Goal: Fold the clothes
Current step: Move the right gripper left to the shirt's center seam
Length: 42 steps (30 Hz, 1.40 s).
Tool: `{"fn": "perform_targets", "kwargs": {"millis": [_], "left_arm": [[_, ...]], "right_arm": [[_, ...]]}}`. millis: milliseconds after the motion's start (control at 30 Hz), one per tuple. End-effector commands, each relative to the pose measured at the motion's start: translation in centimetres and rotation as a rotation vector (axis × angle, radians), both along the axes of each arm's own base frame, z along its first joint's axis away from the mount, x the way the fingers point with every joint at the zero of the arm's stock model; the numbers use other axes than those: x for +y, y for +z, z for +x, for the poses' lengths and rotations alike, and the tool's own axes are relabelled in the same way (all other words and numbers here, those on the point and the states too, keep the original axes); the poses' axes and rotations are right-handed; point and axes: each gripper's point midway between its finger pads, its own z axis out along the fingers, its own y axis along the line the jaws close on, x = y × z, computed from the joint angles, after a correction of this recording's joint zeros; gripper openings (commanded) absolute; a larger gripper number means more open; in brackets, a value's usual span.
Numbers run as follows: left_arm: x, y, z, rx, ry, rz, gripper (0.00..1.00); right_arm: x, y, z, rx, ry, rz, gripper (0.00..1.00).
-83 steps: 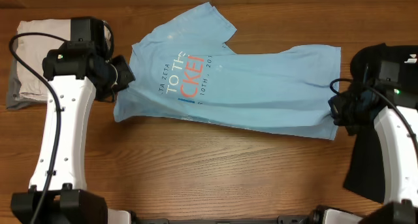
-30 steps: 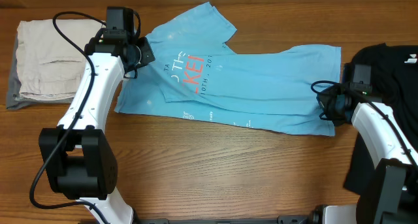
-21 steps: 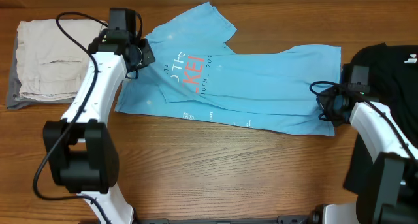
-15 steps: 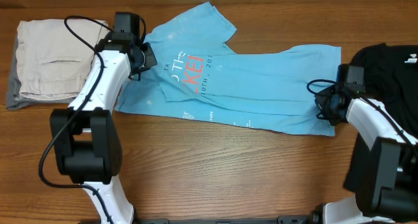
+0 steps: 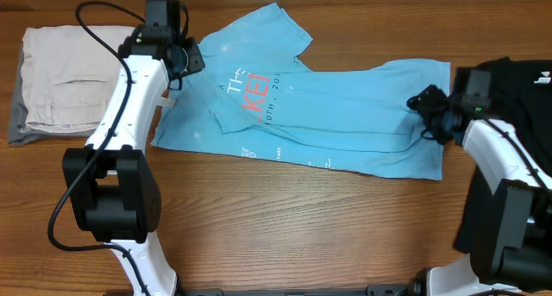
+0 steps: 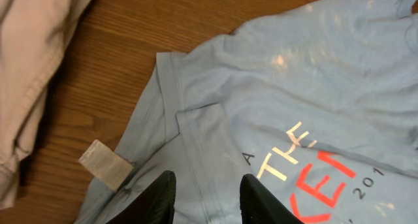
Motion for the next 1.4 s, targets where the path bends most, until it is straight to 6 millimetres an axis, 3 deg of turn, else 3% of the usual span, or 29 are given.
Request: {"fn": "perform_targets", "kwargs": {"millis": [0, 100, 233, 333, 467, 600, 833, 933, 1033, 1200, 1233, 1267, 1333, 1367], "left_arm": [[0.0, 4.1, 0.3, -0.057, -0.012, 0.022, 0.36], [0.3, 4.6, -0.5, -0.026, -0.008, 0.022, 0.35], [-0.3, 3.9, -2.5, 0.066, -0.025, -0.012, 0.27], [-0.9, 3.0, -4.3, 0.149, -0.043, -0.047, 0.07], [-1.0, 2.2, -6.6, 0.247, -0.039, -0.059, 0.04], [-0.6, 1.4, -9.0, 0.351, -0.007, -0.061, 0.04], [1.6, 1.3, -10.3, 0.405, 0.084, -0.131, 0.04], [2.0, 1.5, -9.9, 0.386, 0.033, -0.209, 0.04], [3.8, 1.7, -9.6, 0.364, 0.060, -0.239, 0.05], [7.4, 1.7, -9.8, 0.349, 0.145, -0.250, 0.23], [7.9, 1.7, -9.9, 0.348, 0.156, -0.252, 0.33], [8.3, 1.7, -10.0, 0.347, 0.166, -0.253, 0.52], [8.9, 1.7, -10.0, 0.345, 0.180, -0.256, 0.70], [9.0, 1.7, -10.1, 0.345, 0.182, -0.256, 0.74]], "right_arm": [[-0.1, 2.9, 1.5, -0.064, 0.047, 0.069, 0.77], [-1.1, 3.4, 0.5, -0.012, 0.069, 0.054, 0.77], [-0.8, 3.7, -2.5, 0.121, 0.162, 0.041, 0.76], [0.3, 3.8, -3.7, 0.180, 0.197, 0.064, 0.60], [3.9, 3.6, -4.3, 0.203, 0.350, 0.061, 0.43], [8.4, 3.8, -3.8, 0.166, 0.546, 0.007, 0.38], [16.4, 4.2, -3.0, 0.073, 0.797, -0.127, 0.39], [20.7, 4.7, -3.1, -0.001, 0.928, -0.163, 0.42], [24.3, 5.1, -2.6, -0.085, 1.016, -0.244, 0.44], [31.1, 4.7, -1.7, -0.251, 1.158, -0.335, 0.49], [32.5, 4.4, -1.7, -0.280, 1.196, -0.346, 0.51], [34.1, 3.9, -1.8, -0.314, 1.242, -0.360, 0.52], [36.8, 2.8, -2.1, -0.372, 1.337, -0.399, 0.53], [37.6, 2.4, -2.2, -0.389, 1.364, -0.416, 0.57]]}}
